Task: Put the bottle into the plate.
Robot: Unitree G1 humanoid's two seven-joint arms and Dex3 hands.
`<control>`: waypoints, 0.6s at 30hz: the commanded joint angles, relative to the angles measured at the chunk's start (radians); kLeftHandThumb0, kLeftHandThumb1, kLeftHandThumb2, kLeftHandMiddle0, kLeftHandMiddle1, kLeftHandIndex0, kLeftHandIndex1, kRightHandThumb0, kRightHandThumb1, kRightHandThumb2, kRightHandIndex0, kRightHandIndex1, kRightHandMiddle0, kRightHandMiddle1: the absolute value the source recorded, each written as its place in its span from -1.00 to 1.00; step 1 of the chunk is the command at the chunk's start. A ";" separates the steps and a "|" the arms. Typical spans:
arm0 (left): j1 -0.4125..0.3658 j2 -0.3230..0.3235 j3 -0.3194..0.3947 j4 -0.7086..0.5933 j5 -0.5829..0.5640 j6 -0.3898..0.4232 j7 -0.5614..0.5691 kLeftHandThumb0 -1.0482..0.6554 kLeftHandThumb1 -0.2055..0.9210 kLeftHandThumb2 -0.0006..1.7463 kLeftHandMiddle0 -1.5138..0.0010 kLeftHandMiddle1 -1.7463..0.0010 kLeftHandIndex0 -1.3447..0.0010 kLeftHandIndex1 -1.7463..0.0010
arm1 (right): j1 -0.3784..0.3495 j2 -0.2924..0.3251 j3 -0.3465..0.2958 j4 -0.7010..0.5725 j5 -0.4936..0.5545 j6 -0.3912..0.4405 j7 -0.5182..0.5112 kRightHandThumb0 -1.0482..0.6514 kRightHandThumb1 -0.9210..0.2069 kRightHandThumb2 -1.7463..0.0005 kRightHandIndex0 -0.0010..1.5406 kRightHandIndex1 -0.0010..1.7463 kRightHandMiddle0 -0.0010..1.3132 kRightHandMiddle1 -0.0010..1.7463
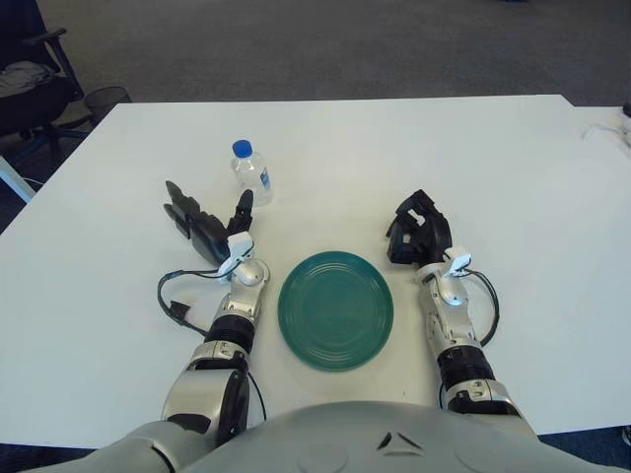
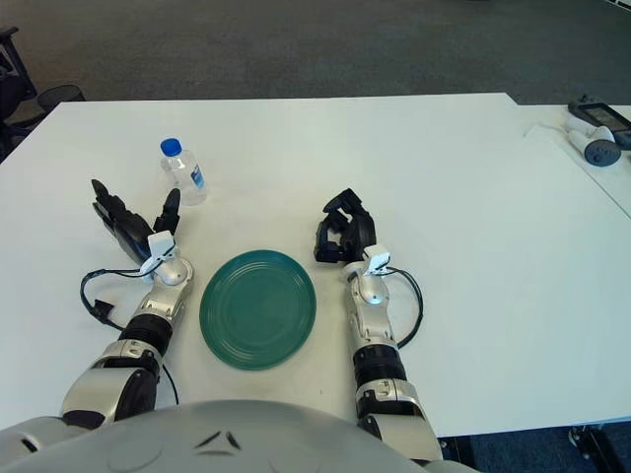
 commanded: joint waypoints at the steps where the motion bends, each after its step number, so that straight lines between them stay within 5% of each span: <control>1: -0.014 0.012 0.007 0.047 -0.014 0.009 0.005 -1.00 1.00 -0.86 0.83 0.93 1.00 0.39 | 0.014 -0.007 -0.002 0.031 -0.007 0.013 -0.011 0.23 0.59 -0.85 0.13 0.87 -0.08 1.00; 11: -0.059 0.017 0.002 0.077 -0.035 0.014 -0.016 -1.00 1.00 -0.83 0.75 0.85 1.00 0.40 | 0.013 -0.013 -0.003 0.039 -0.014 0.013 -0.030 0.23 0.66 -0.88 0.19 0.80 -0.03 1.00; 13: -0.064 0.017 0.002 0.082 -0.041 0.011 -0.024 -1.00 1.00 -0.83 0.88 0.61 1.00 0.42 | 0.013 -0.013 -0.004 0.042 -0.016 0.008 -0.034 0.23 0.67 -0.88 0.20 0.80 -0.02 1.00; 18: -0.074 0.017 0.006 0.095 -0.075 -0.006 -0.079 -0.98 1.00 -0.86 0.98 0.43 1.00 0.46 | 0.014 -0.015 -0.003 0.046 -0.020 -0.003 -0.038 0.23 0.68 -0.89 0.20 0.80 -0.02 1.00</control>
